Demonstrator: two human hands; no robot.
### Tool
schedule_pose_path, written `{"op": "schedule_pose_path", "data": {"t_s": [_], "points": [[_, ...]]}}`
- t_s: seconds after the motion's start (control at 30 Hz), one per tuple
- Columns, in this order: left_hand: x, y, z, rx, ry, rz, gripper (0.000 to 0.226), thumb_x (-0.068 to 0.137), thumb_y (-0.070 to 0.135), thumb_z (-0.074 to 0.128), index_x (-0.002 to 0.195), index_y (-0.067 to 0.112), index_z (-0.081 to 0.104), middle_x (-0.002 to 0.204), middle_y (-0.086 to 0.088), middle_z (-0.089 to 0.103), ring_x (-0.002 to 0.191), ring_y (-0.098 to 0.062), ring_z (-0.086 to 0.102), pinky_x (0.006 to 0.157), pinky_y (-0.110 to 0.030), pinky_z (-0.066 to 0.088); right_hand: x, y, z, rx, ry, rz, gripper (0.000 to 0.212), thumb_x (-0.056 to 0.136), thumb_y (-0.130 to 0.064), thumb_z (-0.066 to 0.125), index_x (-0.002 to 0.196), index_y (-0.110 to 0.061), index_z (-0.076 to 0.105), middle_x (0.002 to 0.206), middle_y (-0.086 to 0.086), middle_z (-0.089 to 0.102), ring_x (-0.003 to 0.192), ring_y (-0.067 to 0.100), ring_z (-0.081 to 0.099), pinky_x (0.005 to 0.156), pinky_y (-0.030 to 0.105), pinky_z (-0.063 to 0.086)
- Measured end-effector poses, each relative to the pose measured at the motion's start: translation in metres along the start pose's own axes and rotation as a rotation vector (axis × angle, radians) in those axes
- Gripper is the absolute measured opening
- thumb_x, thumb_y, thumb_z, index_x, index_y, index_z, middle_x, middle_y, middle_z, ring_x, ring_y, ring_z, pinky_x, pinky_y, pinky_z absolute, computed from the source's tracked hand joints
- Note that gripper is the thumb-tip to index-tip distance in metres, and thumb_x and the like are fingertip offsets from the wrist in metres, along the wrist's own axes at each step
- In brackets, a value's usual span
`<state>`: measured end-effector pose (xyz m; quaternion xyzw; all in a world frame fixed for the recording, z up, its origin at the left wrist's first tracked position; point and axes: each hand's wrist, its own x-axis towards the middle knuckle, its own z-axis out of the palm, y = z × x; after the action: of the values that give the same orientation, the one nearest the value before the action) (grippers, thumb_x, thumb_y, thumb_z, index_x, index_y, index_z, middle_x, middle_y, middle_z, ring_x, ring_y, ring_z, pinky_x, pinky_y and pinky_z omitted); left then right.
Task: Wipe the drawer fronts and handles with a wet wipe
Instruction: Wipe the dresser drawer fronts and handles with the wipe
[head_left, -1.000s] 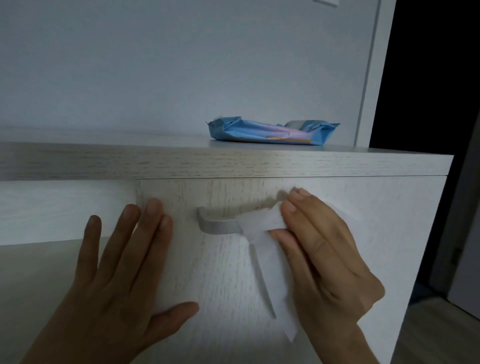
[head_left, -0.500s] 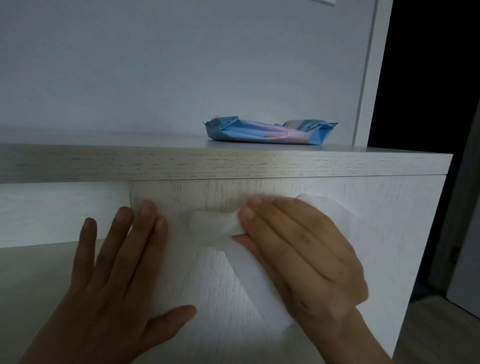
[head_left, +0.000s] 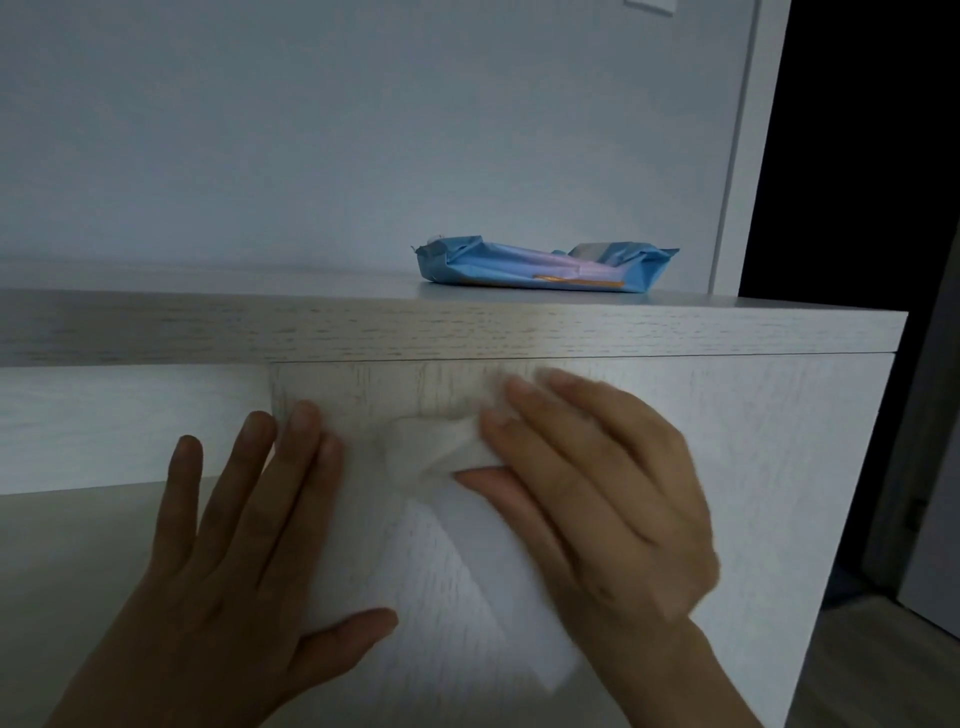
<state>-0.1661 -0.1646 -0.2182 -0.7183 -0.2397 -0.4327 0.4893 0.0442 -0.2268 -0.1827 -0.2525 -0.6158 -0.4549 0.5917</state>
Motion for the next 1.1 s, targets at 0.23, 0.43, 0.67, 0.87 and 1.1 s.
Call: {"op": "schedule_pose_path", "data": {"t_s": [0.23, 0.43, 0.67, 0.87, 1.1], "points": [[0.0, 0.001, 0.001, -0.002, -0.004, -0.019, 0.088, 0.099, 0.064, 0.027, 0.156, 0.002, 0.003, 0.165, -0.011, -0.005, 0.153, -0.026, 0.0, 0.121, -0.05, 0.005, -0.017, -0.006, -0.003, -0.036, 0.07, 0.212, 0.022, 0.099, -0.024, 0.055, 0.114, -0.007, 0.056, 0.124, 0.011, 0.053, 0.117, 0.021, 0.056, 0.101, 0.029, 0.047], [-0.001, 0.003, -0.001, -0.004, -0.012, -0.018, 0.087, 0.1, 0.063, 0.026, 0.156, 0.0, 0.002, 0.165, -0.012, -0.006, 0.153, -0.028, -0.001, 0.121, -0.051, 0.005, -0.016, -0.013, 0.002, -0.04, 0.079, 0.174, 0.024, 0.097, -0.022, 0.058, 0.112, -0.004, 0.057, 0.12, 0.013, 0.056, 0.116, 0.022, 0.056, 0.105, 0.032, 0.044], [-0.001, 0.004, -0.001, -0.023, -0.022, -0.031, 0.078, 0.1, 0.063, 0.025, 0.151, 0.004, 0.018, 0.165, -0.011, -0.007, 0.153, -0.028, -0.001, 0.121, -0.051, 0.005, 0.003, -0.027, 0.022, 0.105, 0.014, 0.003, 0.016, 0.09, -0.016, 0.07, 0.103, -0.006, 0.073, 0.102, 0.007, 0.072, 0.097, 0.021, 0.068, 0.092, 0.037, 0.051], [0.0, 0.005, -0.002, -0.011, -0.027, -0.046, 0.074, 0.101, 0.06, 0.027, 0.131, -0.006, 0.039, 0.165, -0.01, -0.007, 0.153, -0.028, -0.001, 0.121, -0.052, 0.005, 0.005, -0.022, 0.025, 0.119, 0.007, -0.001, 0.018, 0.085, -0.015, 0.076, 0.101, -0.007, 0.074, 0.099, 0.006, 0.072, 0.094, 0.021, 0.068, 0.085, 0.038, 0.052], [-0.003, 0.003, -0.004, 0.01, -0.044, -0.034, 0.087, 0.1, 0.063, 0.025, 0.156, 0.001, 0.001, 0.165, -0.012, -0.006, 0.153, -0.028, -0.001, 0.121, -0.052, 0.005, -0.005, -0.001, -0.002, -0.017, 0.03, 0.107, 0.021, 0.094, -0.027, 0.064, 0.107, -0.01, 0.064, 0.104, 0.004, 0.067, 0.097, 0.021, 0.064, 0.088, 0.034, 0.052]]}}
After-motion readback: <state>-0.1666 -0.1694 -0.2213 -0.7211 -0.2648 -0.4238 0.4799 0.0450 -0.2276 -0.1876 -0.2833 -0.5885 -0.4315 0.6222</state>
